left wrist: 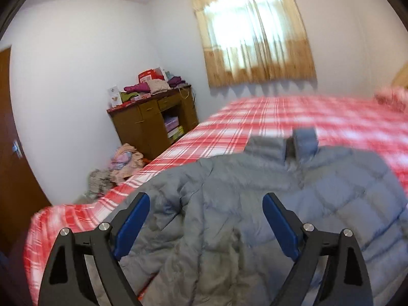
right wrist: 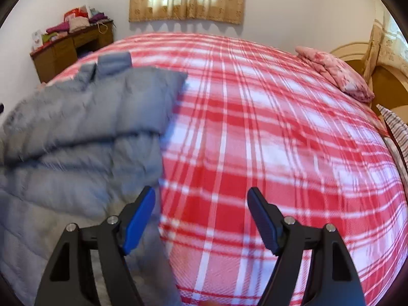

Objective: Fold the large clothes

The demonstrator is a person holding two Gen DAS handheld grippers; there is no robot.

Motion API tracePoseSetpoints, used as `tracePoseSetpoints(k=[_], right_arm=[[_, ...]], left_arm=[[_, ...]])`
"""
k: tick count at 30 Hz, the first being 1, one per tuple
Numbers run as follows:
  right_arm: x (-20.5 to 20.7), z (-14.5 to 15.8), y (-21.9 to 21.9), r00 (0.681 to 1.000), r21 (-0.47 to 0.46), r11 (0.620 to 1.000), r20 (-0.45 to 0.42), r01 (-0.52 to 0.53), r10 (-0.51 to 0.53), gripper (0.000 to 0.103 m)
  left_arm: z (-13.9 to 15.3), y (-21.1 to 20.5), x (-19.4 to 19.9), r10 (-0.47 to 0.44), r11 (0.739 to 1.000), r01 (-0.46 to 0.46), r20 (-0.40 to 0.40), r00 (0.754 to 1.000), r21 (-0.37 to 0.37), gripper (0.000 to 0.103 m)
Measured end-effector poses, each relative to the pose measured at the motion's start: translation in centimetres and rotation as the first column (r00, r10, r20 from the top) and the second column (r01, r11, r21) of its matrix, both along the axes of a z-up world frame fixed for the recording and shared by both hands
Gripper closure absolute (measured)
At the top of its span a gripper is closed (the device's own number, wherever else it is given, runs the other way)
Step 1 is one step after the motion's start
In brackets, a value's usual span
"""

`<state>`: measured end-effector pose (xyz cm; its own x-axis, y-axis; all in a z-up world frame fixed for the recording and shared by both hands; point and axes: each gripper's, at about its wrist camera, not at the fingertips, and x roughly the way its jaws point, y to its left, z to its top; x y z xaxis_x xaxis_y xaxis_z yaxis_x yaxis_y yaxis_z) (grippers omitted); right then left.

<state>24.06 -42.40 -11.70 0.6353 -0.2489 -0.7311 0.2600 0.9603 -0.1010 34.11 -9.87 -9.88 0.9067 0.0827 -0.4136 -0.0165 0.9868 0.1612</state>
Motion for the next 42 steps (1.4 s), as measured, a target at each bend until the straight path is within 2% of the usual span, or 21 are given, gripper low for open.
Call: tracePoseSetpoints(k=[2, 3, 5, 10, 13, 16, 19, 24, 42], right_arm=[[1.9, 1.2, 0.4, 0.999, -0.011, 1.000, 0.022, -0.026, 0.026, 0.036], [3.2, 1.5, 0.8, 0.999, -0.013, 0.999, 0.027, -0.043, 0.043, 0.043], [6.0, 1.4, 1.4, 0.997, 0.013, 0.998, 0.049, -0.062, 0.061, 0.049], [11.1, -0.9, 3.4, 0.990, 0.065, 0.993, 0.114, -0.096, 0.088, 0.051], [13.2, -3.9, 4.9, 0.990, 0.047, 0.992, 0.084, -0.119, 0.115, 0.051], [13.8, -6.4, 5.7, 0.992, 0.029, 0.992, 0.037, -0.123, 0.122, 0.051], [13.9, -6.4, 4.6, 0.994, 0.069, 0.992, 0.034, -0.106, 0.104, 0.051], [14.0, -6.8, 3.7, 0.996, 0.123, 0.989, 0.022, -0.087, 0.085, 0.045], [14.4, -7.1, 4.6, 0.997, 0.061, 0.995, -0.009, -0.082, 0.083, 0.044]], left_arm=[[0.0, -0.7, 1.3, -0.003, 1.000, 0.002, -0.044, 0.999, -0.025, 0.012], [-0.2, -1.1, 2.0, 0.003, 1.000, -0.005, -0.063, 0.998, -0.024, 0.012], [-1.3, -2.3, 3.5, 0.006, 1.000, -0.007, -0.106, 0.994, -0.015, 0.012], [-5.9, -4.3, 6.5, 0.043, 0.997, -0.030, -0.192, 0.980, 0.066, 0.012], [-8.2, -4.4, 7.6, 0.056, 0.995, -0.035, -0.240, 0.969, 0.091, 0.012], [-9.4, -4.4, 8.5, 0.042, 0.996, -0.017, -0.301, 0.953, 0.084, 0.012], [-10.1, -4.2, 9.1, 0.037, 0.998, -0.015, -0.345, 0.938, 0.066, 0.010], [-10.4, -4.3, 9.4, 0.045, 0.998, -0.023, -0.356, 0.933, 0.066, 0.008], [-10.5, -3.9, 9.8, 0.041, 0.998, -0.023, -0.370, 0.928, 0.053, 0.007]])
